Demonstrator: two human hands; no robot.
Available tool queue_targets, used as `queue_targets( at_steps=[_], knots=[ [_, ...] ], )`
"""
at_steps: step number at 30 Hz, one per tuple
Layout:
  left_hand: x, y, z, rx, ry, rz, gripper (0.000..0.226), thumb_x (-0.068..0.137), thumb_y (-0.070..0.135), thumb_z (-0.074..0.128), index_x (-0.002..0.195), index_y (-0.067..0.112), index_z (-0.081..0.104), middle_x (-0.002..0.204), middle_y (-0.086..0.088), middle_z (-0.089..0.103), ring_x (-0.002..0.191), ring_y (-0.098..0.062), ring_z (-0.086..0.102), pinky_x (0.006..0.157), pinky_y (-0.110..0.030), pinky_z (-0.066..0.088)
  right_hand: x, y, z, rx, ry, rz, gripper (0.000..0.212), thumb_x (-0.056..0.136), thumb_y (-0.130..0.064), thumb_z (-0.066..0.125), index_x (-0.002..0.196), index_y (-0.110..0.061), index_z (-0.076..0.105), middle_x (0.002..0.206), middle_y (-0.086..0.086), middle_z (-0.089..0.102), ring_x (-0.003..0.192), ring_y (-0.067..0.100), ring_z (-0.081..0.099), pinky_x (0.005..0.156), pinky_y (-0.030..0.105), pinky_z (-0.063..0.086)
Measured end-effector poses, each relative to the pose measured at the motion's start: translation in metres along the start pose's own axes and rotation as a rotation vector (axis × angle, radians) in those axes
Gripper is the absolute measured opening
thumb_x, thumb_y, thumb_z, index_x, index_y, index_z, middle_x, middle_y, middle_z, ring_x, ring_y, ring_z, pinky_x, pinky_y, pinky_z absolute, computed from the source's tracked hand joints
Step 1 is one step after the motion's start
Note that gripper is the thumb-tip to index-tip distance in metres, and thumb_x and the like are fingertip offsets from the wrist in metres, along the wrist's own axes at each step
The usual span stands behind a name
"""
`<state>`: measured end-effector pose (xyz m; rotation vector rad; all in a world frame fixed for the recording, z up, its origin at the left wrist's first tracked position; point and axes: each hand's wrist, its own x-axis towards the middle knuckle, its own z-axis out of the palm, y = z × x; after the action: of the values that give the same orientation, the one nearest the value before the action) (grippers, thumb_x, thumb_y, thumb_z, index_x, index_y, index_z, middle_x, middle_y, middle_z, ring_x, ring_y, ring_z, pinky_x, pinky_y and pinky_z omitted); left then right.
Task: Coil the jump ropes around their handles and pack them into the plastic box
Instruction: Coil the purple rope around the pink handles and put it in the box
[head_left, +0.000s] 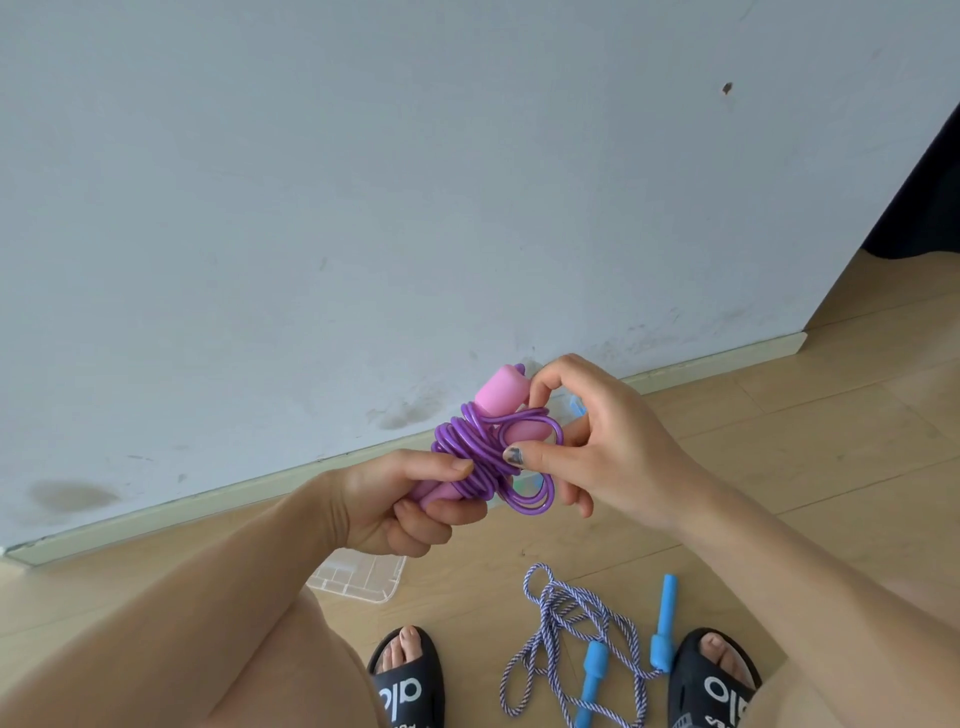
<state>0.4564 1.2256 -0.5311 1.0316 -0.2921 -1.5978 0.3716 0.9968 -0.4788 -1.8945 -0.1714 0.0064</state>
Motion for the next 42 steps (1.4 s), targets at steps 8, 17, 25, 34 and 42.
queue_targets(
  at_steps=[8, 17, 25, 34, 42],
  knots=[
    [0.007, 0.000, 0.000, -0.068, -0.123, -0.009, 0.048, 0.084, 0.049, 0.070, 0.085, 0.016, 0.035, 0.066, 0.007, 0.031, 0.040, -0.003, 0.022, 0.034, -0.009, 0.023, -0.002, -0.001, 0.000, 0.106, 0.024, 0.038, 0.030, 0.086, -0.010, 0.074, 0.096, -0.017, 0.047, 0.047, 0.014, 0.056, 0.035, 0.024, 0.048, 0.040, 0.027, 0.040],
    [0.009, 0.004, 0.006, 0.046, 0.185, 0.027, 0.052, 0.071, 0.052, 0.079, 0.064, 0.016, 0.042, 0.058, 0.007, 0.026, 0.040, -0.002, 0.015, 0.033, -0.013, 0.013, 0.004, 0.002, 0.000, 0.096, 0.020, 0.061, 0.027, 0.090, -0.018, 0.072, 0.105, -0.015, 0.051, 0.090, 0.010, 0.056, 0.049, 0.019, 0.064, 0.052, 0.031, 0.053],
    [0.014, 0.010, 0.013, 0.036, 0.314, 0.065, 0.054, 0.067, 0.054, 0.079, 0.060, 0.017, 0.040, 0.050, 0.010, 0.024, 0.038, -0.003, 0.013, 0.031, -0.012, 0.014, 0.007, 0.017, 0.010, -0.084, 0.222, 0.081, 0.056, 0.077, -0.032, 0.083, 0.120, -0.027, 0.047, 0.103, -0.002, 0.062, 0.063, 0.013, 0.068, 0.067, 0.038, 0.058],
    [0.020, 0.013, 0.029, 0.007, 0.436, 0.108, 0.045, 0.094, 0.041, 0.050, 0.054, 0.020, 0.047, 0.047, 0.012, 0.033, 0.035, 0.000, 0.018, 0.032, -0.012, 0.011, 0.009, 0.028, 0.020, -0.271, 0.377, -0.038, 0.011, 0.091, -0.014, 0.067, 0.101, -0.017, 0.063, 0.080, -0.010, 0.066, 0.060, -0.003, 0.059, 0.056, 0.009, 0.041],
    [0.032, 0.012, 0.035, -0.073, 0.452, 0.190, 0.040, 0.090, 0.044, 0.056, 0.058, 0.022, 0.047, 0.059, 0.008, 0.030, 0.040, -0.002, 0.014, 0.034, -0.014, 0.011, 0.018, 0.037, 0.011, -0.228, 0.361, -0.030, 0.010, 0.095, -0.018, 0.062, 0.091, -0.017, 0.052, 0.076, -0.005, 0.068, 0.053, 0.012, 0.060, 0.052, 0.026, 0.048]
  ],
)
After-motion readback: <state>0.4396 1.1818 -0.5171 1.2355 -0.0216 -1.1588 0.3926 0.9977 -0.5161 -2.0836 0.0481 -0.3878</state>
